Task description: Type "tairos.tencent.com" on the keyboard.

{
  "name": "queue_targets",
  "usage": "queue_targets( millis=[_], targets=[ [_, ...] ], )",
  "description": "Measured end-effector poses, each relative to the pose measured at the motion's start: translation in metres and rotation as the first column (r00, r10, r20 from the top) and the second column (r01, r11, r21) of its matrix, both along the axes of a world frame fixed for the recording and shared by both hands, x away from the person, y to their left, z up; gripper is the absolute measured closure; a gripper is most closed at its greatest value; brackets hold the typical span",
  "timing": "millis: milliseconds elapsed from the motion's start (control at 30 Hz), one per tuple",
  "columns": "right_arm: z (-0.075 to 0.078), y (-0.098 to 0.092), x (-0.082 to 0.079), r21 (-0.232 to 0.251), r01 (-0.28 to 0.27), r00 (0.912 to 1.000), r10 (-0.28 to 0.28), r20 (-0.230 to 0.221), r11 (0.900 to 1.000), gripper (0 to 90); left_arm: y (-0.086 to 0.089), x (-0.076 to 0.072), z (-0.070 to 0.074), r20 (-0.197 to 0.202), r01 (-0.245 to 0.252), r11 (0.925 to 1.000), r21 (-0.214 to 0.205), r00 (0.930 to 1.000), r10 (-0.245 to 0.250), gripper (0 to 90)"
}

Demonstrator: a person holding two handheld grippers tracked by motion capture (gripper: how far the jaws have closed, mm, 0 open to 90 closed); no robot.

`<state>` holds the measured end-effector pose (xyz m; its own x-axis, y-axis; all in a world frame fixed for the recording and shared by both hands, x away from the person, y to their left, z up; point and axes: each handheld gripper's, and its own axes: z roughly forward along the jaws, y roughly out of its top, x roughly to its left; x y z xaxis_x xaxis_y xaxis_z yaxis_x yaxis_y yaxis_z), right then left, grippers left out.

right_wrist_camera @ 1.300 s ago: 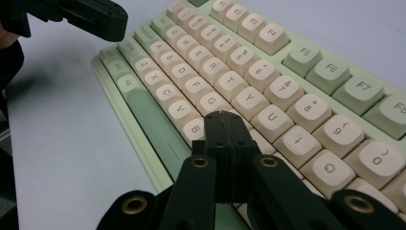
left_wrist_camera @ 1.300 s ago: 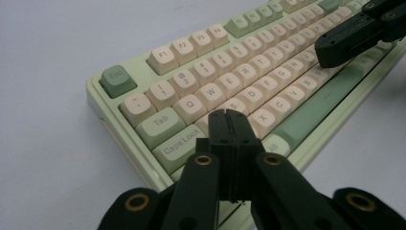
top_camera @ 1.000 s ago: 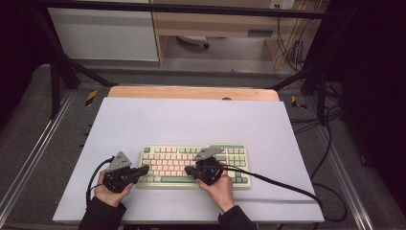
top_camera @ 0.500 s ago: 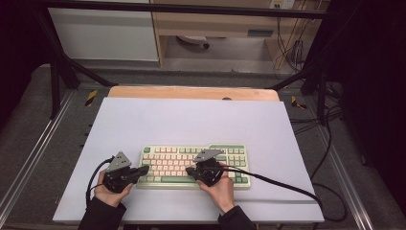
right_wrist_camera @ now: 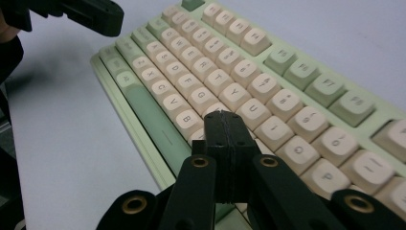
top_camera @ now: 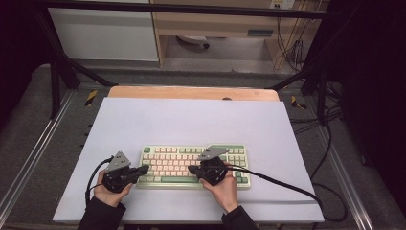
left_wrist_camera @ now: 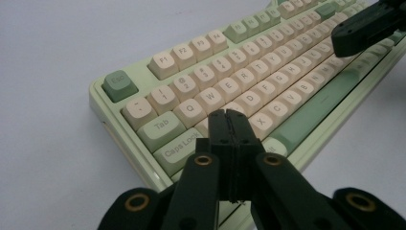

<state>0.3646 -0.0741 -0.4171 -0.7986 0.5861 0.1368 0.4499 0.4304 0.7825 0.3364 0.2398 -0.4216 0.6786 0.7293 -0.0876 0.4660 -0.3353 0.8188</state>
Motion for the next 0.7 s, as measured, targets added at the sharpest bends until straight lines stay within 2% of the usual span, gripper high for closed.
queue_targets(
  millis=[100,267,500,700],
  targets=[
    [0.007,-0.012,0.001,0.026,0.023,0.9997,-0.023,0.006,0.9994,89.4,0.001,0.000,0.001,0.003,-0.002,1.0000,-0.001,1.0000,0.002,90.0],
    [0.015,-0.037,0.002,0.035,0.074,0.9971,-0.074,0.014,0.9967,83.8,0.003,0.000,0.002,0.009,0.001,1.0000,0.000,1.0000,-0.001,86.4],
    [0.014,-0.072,0.000,0.025,0.141,0.9897,-0.141,0.022,0.9898,67.9,0.005,0.004,0.001,0.000,0.004,0.9998,0.021,1.0000,-0.004,67.3],
    [0.012,-0.102,-0.002,0.010,0.180,0.9829,-0.181,0.034,0.9835,45.4,0.011,0.005,0.001,0.009,-0.007,0.9989,0.047,0.9999,0.007,48.0]
  ],
)
